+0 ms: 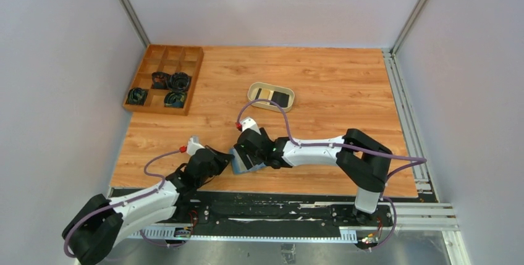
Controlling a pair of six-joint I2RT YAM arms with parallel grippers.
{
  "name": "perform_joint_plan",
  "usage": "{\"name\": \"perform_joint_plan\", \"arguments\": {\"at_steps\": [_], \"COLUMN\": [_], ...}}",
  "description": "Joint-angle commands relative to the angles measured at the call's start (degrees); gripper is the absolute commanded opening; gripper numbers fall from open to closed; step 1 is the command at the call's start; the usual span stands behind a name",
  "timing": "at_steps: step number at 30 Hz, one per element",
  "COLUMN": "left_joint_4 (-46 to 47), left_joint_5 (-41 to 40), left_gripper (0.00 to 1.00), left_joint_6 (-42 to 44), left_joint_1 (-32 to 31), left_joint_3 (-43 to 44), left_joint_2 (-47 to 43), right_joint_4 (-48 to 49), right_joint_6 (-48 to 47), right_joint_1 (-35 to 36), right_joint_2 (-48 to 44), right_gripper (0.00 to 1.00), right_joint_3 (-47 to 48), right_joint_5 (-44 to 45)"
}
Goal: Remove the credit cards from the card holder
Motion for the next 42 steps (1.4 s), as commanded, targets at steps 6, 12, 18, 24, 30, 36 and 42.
{"name": "perform_joint_plan", "arguments": {"at_steps": [6, 12, 18, 24, 30, 36, 42], "left_joint_4": [-17.9, -22.0, -19.5, -18.8, -18.8, -20.1, -21.1], "left_joint_5": [-5.4, -6.0, -5.1, -4.9, -4.9, -5.3, -5.6], "left_gripper": [0.00, 0.00, 0.00, 0.00, 0.00, 0.00, 0.00], "left_joint_6": [4.3, 6.0, 6.4, 7.2, 7.0, 6.9, 6.9], "left_joint_1": [0.0, 0.0, 0.0, 0.0, 0.0, 0.0, 0.0], "left_joint_3": [-3.7, -2.9, -2.4, -1.5, -1.8, -1.8, -2.1], "left_joint_2": [-12.5, -15.0, -11.2, -9.3, -9.6, -10.7, -11.8], "right_joint_4": [-9.1, -10.8, -10.1, -10.0, -10.4, -9.5, -8.4], "right_joint_6": [-1.8, -6.0, -5.7, -5.0, -4.7, -3.6, -2.7], "right_joint_1": [-5.3, -3.3, 2.8, 6.0, 6.1, 5.8, 3.8], "right_joint_2": [-2.9, -6.7, -2.3, 3.2, 8.1, 10.3, 7.4], "right_gripper": [0.78, 0.77, 0.77, 0.77, 0.77, 0.78, 0.78], "right_joint_3": [-6.5, -1.5, 6.8, 12.0, 14.0, 13.0, 7.5], "right_joint_5": [3.9, 3.3, -0.2, -1.1, -0.6, -0.9, -0.5]}}
